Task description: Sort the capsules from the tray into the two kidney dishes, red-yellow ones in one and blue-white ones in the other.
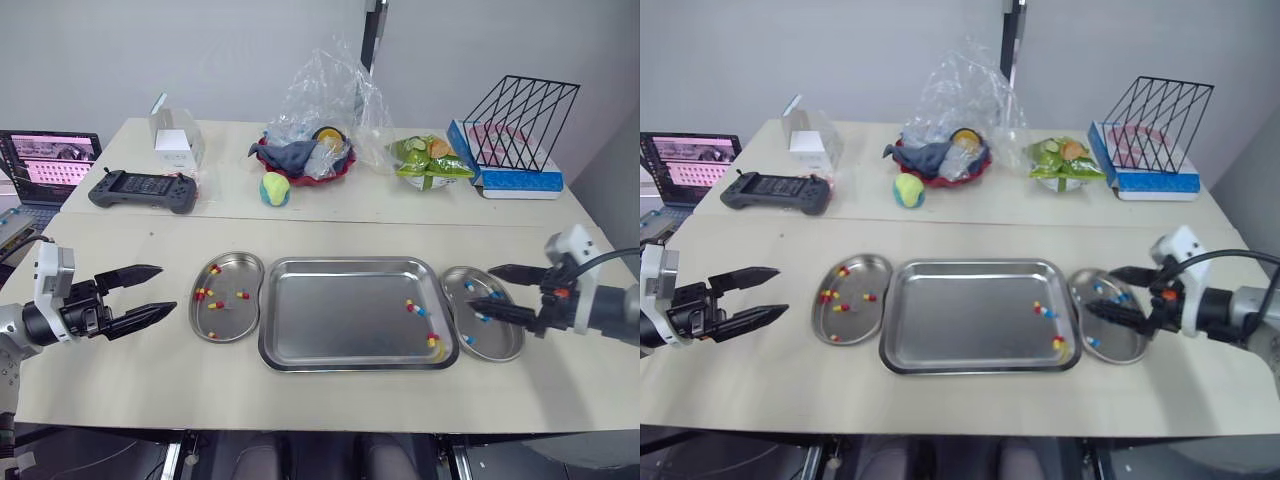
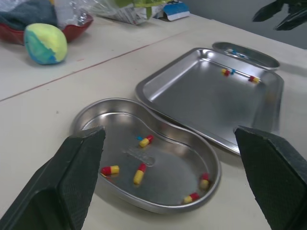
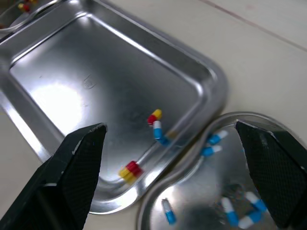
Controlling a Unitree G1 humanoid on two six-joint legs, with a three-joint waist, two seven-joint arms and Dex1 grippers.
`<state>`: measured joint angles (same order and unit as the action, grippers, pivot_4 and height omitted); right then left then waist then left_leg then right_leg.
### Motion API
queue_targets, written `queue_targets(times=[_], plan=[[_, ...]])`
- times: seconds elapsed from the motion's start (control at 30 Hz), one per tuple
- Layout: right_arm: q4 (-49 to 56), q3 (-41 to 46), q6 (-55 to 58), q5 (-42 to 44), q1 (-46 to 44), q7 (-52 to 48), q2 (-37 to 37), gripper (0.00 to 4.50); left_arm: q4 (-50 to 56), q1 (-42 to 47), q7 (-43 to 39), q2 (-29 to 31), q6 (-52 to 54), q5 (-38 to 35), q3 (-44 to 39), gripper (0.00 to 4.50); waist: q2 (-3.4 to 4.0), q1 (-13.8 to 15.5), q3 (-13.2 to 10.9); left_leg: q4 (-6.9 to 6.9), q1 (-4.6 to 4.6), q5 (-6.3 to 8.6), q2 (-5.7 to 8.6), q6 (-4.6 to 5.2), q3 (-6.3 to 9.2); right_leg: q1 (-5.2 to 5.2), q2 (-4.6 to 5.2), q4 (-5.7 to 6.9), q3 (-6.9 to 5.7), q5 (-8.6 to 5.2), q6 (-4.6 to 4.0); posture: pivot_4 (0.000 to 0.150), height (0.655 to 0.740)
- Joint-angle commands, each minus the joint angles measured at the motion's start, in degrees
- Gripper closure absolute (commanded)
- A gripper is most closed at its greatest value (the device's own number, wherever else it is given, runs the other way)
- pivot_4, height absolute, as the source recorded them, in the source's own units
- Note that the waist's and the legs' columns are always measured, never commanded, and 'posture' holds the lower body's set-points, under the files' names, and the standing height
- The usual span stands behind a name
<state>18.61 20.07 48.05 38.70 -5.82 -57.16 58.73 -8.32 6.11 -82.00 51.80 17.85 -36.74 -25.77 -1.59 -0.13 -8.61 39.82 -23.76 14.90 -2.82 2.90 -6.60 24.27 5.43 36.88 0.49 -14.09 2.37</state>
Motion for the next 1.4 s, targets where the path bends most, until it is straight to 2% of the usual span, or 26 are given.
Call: queue_targets(times=[0.03, 0.23, 0.27, 0.37, 0.43, 0.57, 0.63, 0.77, 1.03, 1.17, 1.4], plan=[[2.3, 1.0, 0.5, 1.6, -0.8, 0.6, 0.0, 0.02, 3.2, 0.1, -0.3, 1.1, 1.1, -1.6, -0.8, 0.0, 0.0, 0.1, 0.0, 0.0, 0.0, 0.0, 0.0, 0.0, 0.0, 0.0, 0.0, 0.0, 0.0, 0.0, 0.0, 0.15, 0.7204], [4.7, 3.6, -3.1, 0.9, 3.5, -1.5, 0.0, 0.02, 11.8, 6.4, 4.9, 2.0, 9.1, -2.5, 5.5, 0.0, -0.02, 0.8, 0.0, 0.01, -0.01, 0.0, 0.01, 0.0, 0.02, -0.03, -0.06, -0.01, -0.02, 0.0, 0.01, 0.15, 0.7204], [4.6, 5.1, -4.0, 1.0, 4.5, -1.9, -0.3, 0.02, 13.7, 8.8, 7.1, 2.9, 16.6, -4.2, 8.9, 0.0, -0.02, 0.9, 0.0, 0.02, -0.02, 0.0, 0.03, 0.0, 0.02, -0.04, -0.06, -0.01, -0.01, 0.01, 0.02, 0.15, 0.7204], [5.8, 9.6, -4.3, 2.5, 7.9, -3.1, -0.8, 0.02, 20.4, 15.1, 10.4, 1.4, 24.2, -5.2, 17.1, 0.0, -0.02, 1.3, 0.0, 0.06, -0.02, 0.0, 0.08, 0.01, 0.05, -0.1, -0.1, -0.04, 0.03, 0.04, 0.09, 0.15, 0.7204], [6.9, 11.3, -4.0, 2.8, 9.3, -3.0, -1.0, 0.02, 21.4, 18.1, 11.6, 0.2, 24.4, -3.9, 20.1, 0.0, -0.02, 1.1, 0.0, 0.07, -0.02, 0.0, 0.11, 0.03, 0.05, -0.12, -0.12, -0.05, 0.06, 0.05, 0.13, 0.15, 0.7204], [9.6, 16.6, -3.3, 3.1, 14.3, -2.6, -2.0, 0.02, 20.5, 26.4, 14.0, -6.0, 21.9, 2.1, 29.6, 0.0, -0.03, 1.0, 0.0, 0.06, -0.02, -0.03, 0.17, -0.02, 0.07, -0.12, -0.26, -0.04, 0.06, 0.05, 0.12, 0.15, 0.7204], [10.5, 17.9, -3.3, 2.9, 16.0, -1.9, -2.5, 0.02, 18.5, 29.8, 16.0, -9.9, 20.3, 5.5, 33.4, 0.0, -0.04, 0.9, 0.0, 0.07, -0.02, -0.03, 0.22, -0.02, 0.07, -0.13, -0.25, -0.04, 0.1, 0.05, 0.13, 0.15, 0.7204], [13.1, 20.6, -3.3, 3.3, 19.2, -0.3, -4.4, 0.02, 12.7, 35.5, 22.8, -21.9, 16.8, 11.7, 39.3, 0.0, -0.07, 1.3, 0.0, 0.19, -0.04, -0.02, 0.33, 0.01, 0.17, -0.22, -0.23, -0.07, 0.12, 0.07, 0.18, 0.15, 0.7204], [17.7, 25.9, -2.3, 4.5, 23.8, 3.0, -6.9, 0.02, 1.7, 38.5, 25.3, -34.4, 6.2, 22.9, 49.2, 0.0, -0.07, 1.0, 0.0, 0.18, -0.08, 0.01, 0.39, 0.06, 0.23, -0.18, -0.21, -0.12, 0.24, 0.09, 0.22, 0.15, 0.7204], [20.0, 27.2, -2.3, 4.7, 25.8, 4.6, -8.3, 0.02, -13.3, 38.9, 26.5, -43.9, -7.0, 29.6, 54.2, 0.0, -0.09, 1.2, 0.0, 0.23, -0.1, 0.03, 0.46, 0.11, 0.29, -0.21, -0.17, -0.15, 0.24, 0.1, 0.26, 0.15, 0.7204], [21.7, 29.1, -3.0, 4.6, 28.5, 6.3, -9.7, 0.02, -29.9, 44.2, 27.7, -52.8, -13.4, 31.8, 51.3, 0.0, -0.12, 1.0, 0.0, 0.27, -0.36, 0.04, 0.51, 0.14, 0.44, -0.03, -0.16, -0.15, 0.24, 0.1, 0.28, 0.15, 0.7204]])
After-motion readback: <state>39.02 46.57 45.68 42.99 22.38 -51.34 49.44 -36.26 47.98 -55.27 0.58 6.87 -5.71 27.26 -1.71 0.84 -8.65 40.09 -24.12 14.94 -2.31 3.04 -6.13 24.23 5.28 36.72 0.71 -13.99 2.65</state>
